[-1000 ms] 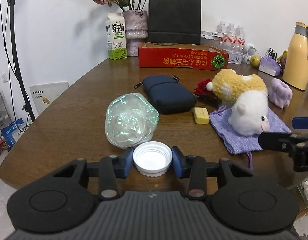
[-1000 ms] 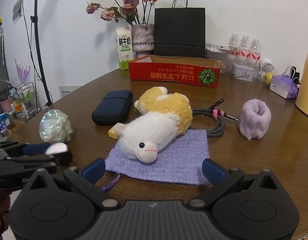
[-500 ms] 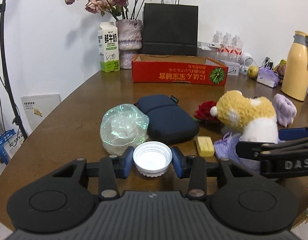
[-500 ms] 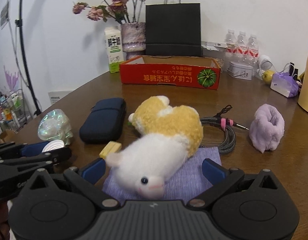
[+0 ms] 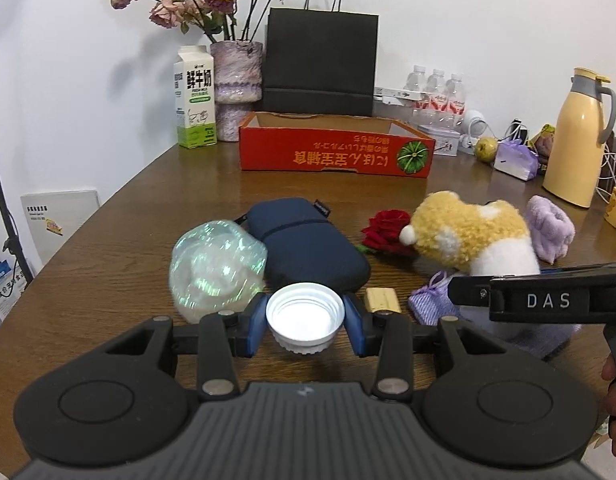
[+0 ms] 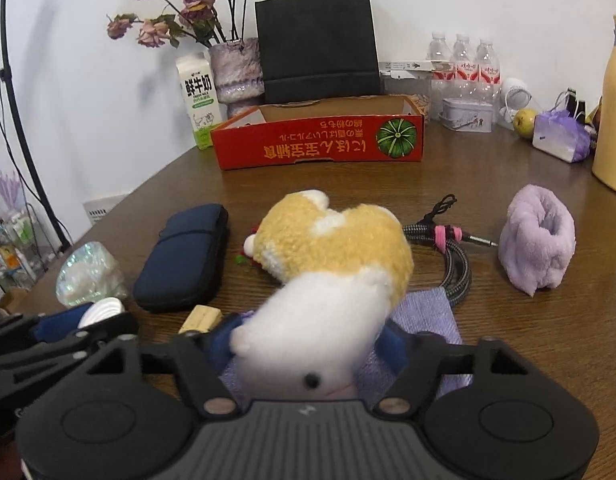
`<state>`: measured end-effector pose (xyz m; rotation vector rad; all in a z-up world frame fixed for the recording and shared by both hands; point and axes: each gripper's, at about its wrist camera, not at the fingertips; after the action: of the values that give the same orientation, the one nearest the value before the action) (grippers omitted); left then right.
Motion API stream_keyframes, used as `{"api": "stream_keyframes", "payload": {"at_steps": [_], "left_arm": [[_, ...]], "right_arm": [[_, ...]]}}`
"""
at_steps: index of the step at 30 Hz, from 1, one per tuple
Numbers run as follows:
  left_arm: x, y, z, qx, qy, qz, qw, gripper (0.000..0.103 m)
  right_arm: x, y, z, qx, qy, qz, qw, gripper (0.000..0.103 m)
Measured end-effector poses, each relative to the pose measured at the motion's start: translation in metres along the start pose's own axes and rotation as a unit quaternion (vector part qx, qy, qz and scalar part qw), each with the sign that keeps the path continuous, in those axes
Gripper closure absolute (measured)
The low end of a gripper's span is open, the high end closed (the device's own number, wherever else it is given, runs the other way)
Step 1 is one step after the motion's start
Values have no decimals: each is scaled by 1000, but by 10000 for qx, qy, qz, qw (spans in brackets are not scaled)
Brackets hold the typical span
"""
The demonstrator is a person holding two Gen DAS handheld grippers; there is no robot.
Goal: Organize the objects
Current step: 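Close the left gripper on the white cap while the right gripper grasps the white-yellow plush toy, then carry the cap and the plush toy with both grippers over the red cardboard box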
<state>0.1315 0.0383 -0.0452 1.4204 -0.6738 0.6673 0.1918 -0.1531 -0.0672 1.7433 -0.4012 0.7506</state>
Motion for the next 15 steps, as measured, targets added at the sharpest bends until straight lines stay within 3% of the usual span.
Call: {"api": "stream_keyframes", "payload": {"at_steps": [5,15], "left_arm": [[2,7,10,-43,-83,87,9999,62],[18,21,25,-100,-84,283,9995,62]], "right_arm": [[-3,10,12,245,-94,143,9996,47],[-2,31,26,596,-72,536,9968,51]]}}
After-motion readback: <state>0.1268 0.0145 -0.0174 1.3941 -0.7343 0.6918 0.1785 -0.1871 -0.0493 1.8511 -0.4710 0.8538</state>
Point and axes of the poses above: each gripper's, at about its wrist camera, not at the fingertips, and y roughly against the way its jaws point, z to its right, x to its top, and after that the axes turned 11 degrees about -z, right-handed
